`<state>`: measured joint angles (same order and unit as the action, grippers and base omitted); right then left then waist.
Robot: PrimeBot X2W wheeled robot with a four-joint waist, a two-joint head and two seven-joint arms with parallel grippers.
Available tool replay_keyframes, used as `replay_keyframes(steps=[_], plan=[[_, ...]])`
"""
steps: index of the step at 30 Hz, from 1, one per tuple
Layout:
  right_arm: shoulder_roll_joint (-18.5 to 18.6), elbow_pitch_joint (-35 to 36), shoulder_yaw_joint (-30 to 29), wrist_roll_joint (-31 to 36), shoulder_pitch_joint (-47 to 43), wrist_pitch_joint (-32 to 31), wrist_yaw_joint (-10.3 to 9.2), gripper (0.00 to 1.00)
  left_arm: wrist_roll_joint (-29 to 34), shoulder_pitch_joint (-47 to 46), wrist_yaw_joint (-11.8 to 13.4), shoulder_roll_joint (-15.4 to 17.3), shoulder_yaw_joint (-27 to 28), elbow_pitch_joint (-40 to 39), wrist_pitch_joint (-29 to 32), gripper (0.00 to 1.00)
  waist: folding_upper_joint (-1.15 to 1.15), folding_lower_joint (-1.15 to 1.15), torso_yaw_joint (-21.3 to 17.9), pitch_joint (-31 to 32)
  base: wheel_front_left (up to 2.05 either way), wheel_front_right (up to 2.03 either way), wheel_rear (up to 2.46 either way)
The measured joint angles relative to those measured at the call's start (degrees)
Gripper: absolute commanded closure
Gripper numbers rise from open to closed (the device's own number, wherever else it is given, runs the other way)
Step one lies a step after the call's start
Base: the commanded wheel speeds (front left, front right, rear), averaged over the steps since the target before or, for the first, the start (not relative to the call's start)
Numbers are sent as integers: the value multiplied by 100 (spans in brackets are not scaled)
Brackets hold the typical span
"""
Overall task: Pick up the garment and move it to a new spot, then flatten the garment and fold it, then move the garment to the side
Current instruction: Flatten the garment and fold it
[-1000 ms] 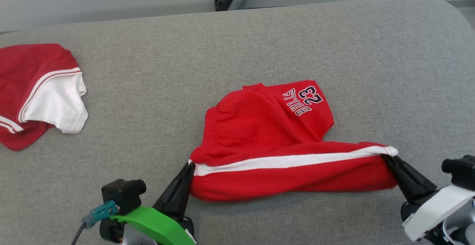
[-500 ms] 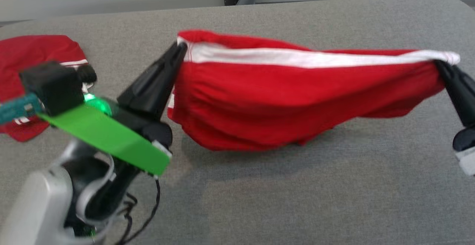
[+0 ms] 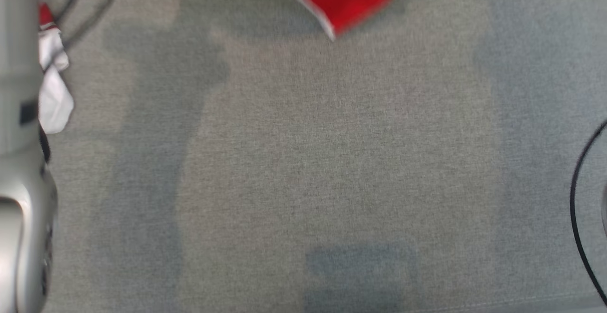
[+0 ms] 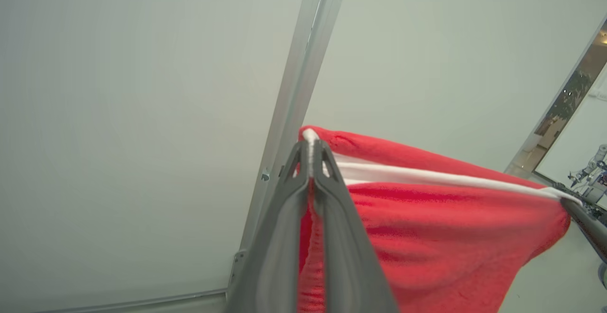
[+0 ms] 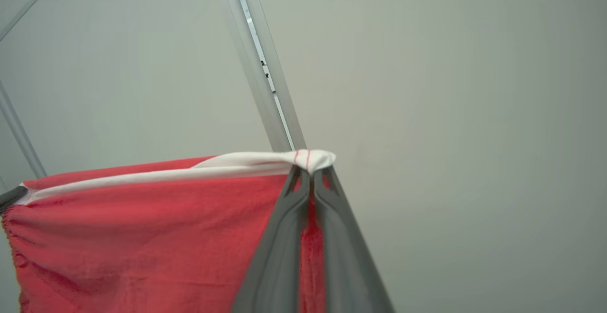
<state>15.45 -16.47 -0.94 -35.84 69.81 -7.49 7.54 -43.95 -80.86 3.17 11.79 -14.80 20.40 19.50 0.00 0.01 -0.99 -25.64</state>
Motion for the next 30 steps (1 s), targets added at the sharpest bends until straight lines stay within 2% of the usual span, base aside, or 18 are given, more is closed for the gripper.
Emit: replay_keyframes(steps=[2, 5, 8, 11, 15, 17, 19, 22, 23, 28, 30], plan=[[-267, -517, -81, 343, 679, 425, 0, 100, 166, -589, -130, -79, 43, 550, -531, 100, 0, 0, -37, -204, 0, 0, 0], [-520, -1005, 143, 539, 1254, 971, 0, 100, 402, -1084, -472, -68, 23, 1271, -1249, 100, 0, 0, -106, -485, 0, 0, 0], [-614, -1256, 544, 435, 1339, 1384, -1, 100, 494, -1178, -747, -37, 3, 1805, -1873, 100, 0, 1, -188, -737, 0, 0, 0], [-505, -1296, 1147, 126, 999, 1661, -4, 100, 480, -967, -959, -35, -134, 2162, -2303, 100, 0, 1, -266, -951, 0, 0, 0], [-68, -1218, 2107, -348, -207, 1903, -5, 100, 237, 342, -1042, -22, -561, 2329, -2642, 100, 0, 2, -367, -1053, 0, 0, 0], [213, -1040, 2533, -616, -808, 1986, -5, 100, -57, 1022, -1048, 5, -829, 2002, -2787, 100, 0, 1, -389, -999, 0, 0, 0], [593, -781, 2841, -816, -1321, 2074, -4, 100, -255, 1576, -1049, 182, -1124, 1543, -2953, 100, 0, 1, -392, -925, 0, 0, 0], [1148, -426, 3104, -1069, -2050, 2182, -7, 100, -589, 2479, -1055, 491, -1368, 912, -3126, 100, 0, 1, -342, -811, 0, 0, 0], [1148, -426, 3104, -1069, -2050, 2182, -7, 100, -589, 2479, -1055, 491, -1368, 912, -3126, 100, 0, 1, -342, -811, 0, 0, 0], [1699, 44, 3182, -1235, -3282, 2247, -2, 100, -687, 4118, -1053, 955, -1655, 62, -3270, 100, 0, -1, -262, -454, 0, 0, 0], [1847, 255, 3100, -1069, -3723, 2248, -1, 100, -739, 4735, -935, 1012, -1659, -249, -3312, 100, 0, -1, -247, -259, 0, 0, 0]])
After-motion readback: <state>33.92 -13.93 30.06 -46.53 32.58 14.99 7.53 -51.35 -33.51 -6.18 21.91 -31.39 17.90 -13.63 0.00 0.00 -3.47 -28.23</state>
